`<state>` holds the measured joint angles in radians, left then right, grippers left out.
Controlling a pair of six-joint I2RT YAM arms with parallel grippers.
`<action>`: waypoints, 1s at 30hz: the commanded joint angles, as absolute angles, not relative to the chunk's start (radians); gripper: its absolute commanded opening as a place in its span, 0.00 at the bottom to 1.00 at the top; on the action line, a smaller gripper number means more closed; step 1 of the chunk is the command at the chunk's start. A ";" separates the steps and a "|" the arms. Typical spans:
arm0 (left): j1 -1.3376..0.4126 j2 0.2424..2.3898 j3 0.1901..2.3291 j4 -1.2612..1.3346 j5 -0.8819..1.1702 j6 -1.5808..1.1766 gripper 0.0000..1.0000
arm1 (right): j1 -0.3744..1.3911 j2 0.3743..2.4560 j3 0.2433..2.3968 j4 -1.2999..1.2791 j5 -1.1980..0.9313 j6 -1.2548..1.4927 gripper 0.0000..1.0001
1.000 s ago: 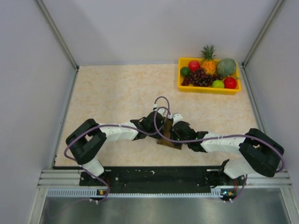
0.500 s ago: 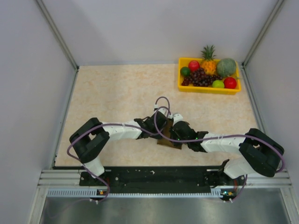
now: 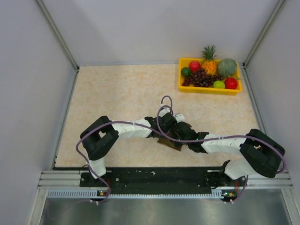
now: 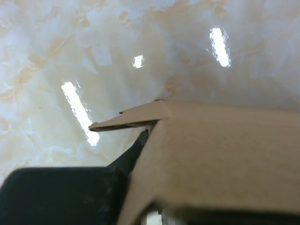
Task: Fold the paper box
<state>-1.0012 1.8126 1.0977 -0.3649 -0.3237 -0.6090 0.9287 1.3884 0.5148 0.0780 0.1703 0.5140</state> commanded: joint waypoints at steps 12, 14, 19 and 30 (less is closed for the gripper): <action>-1.060 1.772 1.032 -0.391 -0.376 -0.506 0.45 | 0.968 1.414 0.500 0.081 0.144 0.483 0.00; -1.058 1.772 1.032 -0.390 -0.361 -0.508 0.47 | 0.968 1.414 0.505 0.077 0.146 0.476 0.00; -1.057 1.753 1.032 -0.390 -0.298 -0.517 0.44 | 0.968 1.417 0.511 0.069 0.147 0.468 0.00; -1.052 1.721 1.028 -0.397 -0.259 -0.525 0.49 | 0.968 1.410 0.512 0.058 0.152 0.460 0.00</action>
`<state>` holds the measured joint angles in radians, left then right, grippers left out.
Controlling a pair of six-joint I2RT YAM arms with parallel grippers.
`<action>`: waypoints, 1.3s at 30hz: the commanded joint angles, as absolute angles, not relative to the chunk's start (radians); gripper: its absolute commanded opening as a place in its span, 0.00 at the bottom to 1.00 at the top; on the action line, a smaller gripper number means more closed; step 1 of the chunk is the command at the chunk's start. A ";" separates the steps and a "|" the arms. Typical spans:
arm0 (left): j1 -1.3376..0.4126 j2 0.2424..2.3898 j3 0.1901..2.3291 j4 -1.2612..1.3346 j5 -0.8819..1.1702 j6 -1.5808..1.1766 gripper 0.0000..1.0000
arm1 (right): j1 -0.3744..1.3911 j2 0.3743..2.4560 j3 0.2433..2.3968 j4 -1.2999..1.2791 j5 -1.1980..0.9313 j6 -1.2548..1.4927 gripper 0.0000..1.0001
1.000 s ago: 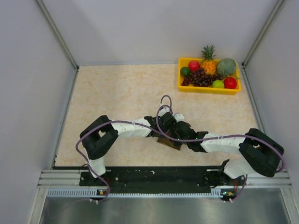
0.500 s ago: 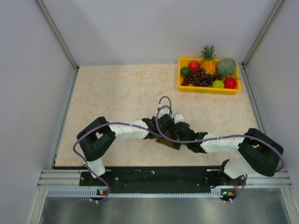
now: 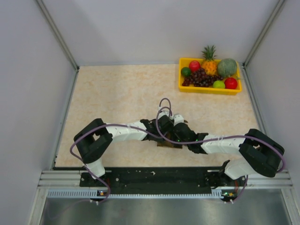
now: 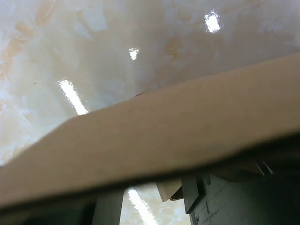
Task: Fold the paper box
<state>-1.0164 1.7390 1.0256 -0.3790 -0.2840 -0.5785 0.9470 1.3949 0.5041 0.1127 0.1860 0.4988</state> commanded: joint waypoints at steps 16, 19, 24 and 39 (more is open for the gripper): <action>-1.052 1.931 1.114 -0.580 -0.527 -0.538 0.00 | 0.971 1.414 0.528 0.063 0.137 0.456 0.00; -1.074 1.945 1.098 -0.559 -0.612 -0.557 0.00 | 0.973 1.419 0.531 0.066 0.137 0.462 0.00; -1.111 1.941 1.092 -0.545 -0.658 -0.529 0.00 | 0.973 1.440 0.526 0.078 0.130 0.465 0.00; -1.080 1.753 0.982 -0.436 -0.336 -0.482 0.32 | 0.973 1.427 0.525 0.063 0.143 0.451 0.00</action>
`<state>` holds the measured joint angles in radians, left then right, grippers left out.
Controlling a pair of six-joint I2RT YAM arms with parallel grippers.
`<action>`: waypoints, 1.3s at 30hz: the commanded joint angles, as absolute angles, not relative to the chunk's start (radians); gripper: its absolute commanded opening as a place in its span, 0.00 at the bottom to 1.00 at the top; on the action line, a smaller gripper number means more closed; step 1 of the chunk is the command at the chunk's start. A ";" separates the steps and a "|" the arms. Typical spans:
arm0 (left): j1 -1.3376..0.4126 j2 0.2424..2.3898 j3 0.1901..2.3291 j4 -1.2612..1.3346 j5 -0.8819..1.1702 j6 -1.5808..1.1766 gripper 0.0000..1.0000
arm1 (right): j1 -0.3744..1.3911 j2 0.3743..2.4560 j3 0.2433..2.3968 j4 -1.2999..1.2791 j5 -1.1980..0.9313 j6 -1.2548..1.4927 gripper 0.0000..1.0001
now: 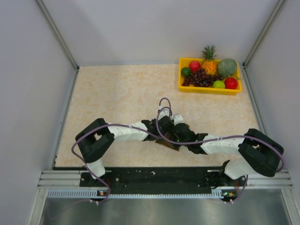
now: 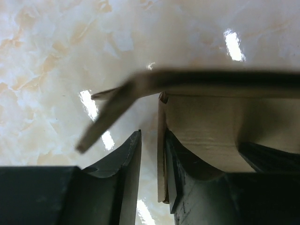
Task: Fold the paper box
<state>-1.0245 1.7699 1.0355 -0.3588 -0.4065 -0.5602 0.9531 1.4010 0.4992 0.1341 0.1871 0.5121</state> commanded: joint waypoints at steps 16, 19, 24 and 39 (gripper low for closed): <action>-1.043 1.646 0.925 -0.370 -0.212 -0.499 0.55 | 0.973 1.428 0.525 0.055 0.146 0.445 0.00; -1.043 1.631 0.910 -0.364 -0.201 -0.505 0.56 | 0.973 1.428 0.528 0.054 0.146 0.442 0.00; -1.043 1.640 0.931 -0.429 -0.201 -0.537 0.49 | 0.973 1.430 0.532 0.054 0.146 0.443 0.00; -1.075 1.807 0.989 -0.528 -0.509 -0.522 0.00 | 0.996 1.448 0.560 0.049 0.187 0.485 0.00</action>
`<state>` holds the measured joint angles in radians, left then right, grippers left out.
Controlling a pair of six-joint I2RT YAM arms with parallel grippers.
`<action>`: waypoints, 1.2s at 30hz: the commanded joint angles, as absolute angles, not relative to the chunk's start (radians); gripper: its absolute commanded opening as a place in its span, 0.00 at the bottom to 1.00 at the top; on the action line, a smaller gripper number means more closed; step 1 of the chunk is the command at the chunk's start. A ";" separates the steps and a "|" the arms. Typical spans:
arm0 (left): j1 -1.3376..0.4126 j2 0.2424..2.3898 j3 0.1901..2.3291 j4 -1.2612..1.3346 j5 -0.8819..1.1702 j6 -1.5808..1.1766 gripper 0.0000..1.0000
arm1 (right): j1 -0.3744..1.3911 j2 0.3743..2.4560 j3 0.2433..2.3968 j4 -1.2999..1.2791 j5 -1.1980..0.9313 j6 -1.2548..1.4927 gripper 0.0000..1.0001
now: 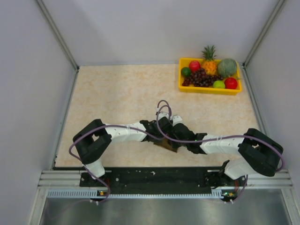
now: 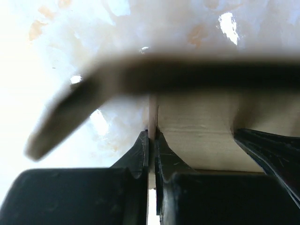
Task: Fold the paper box
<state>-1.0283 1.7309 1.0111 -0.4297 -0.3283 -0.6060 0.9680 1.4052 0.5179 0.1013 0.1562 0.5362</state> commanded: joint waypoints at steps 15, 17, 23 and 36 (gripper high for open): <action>-1.043 1.565 0.946 -0.500 -0.338 -0.534 0.50 | 0.997 1.439 0.558 0.063 0.143 0.471 0.00; -1.026 1.526 0.921 -0.482 -0.278 -0.535 0.50 | 0.997 1.427 0.563 0.060 0.132 0.469 0.00; -0.948 1.310 0.799 -0.426 -0.129 -0.512 0.51 | 0.996 1.393 0.598 0.026 0.121 0.450 0.00; -0.621 0.897 0.552 -0.287 0.061 -0.624 0.32 | 0.996 1.283 0.753 -0.129 0.114 0.367 0.00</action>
<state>-0.6983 0.9375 0.5949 -0.3836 -0.0242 -0.5652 0.9810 1.3560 0.6594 -0.0635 0.1246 0.4015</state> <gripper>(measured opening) 0.287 0.003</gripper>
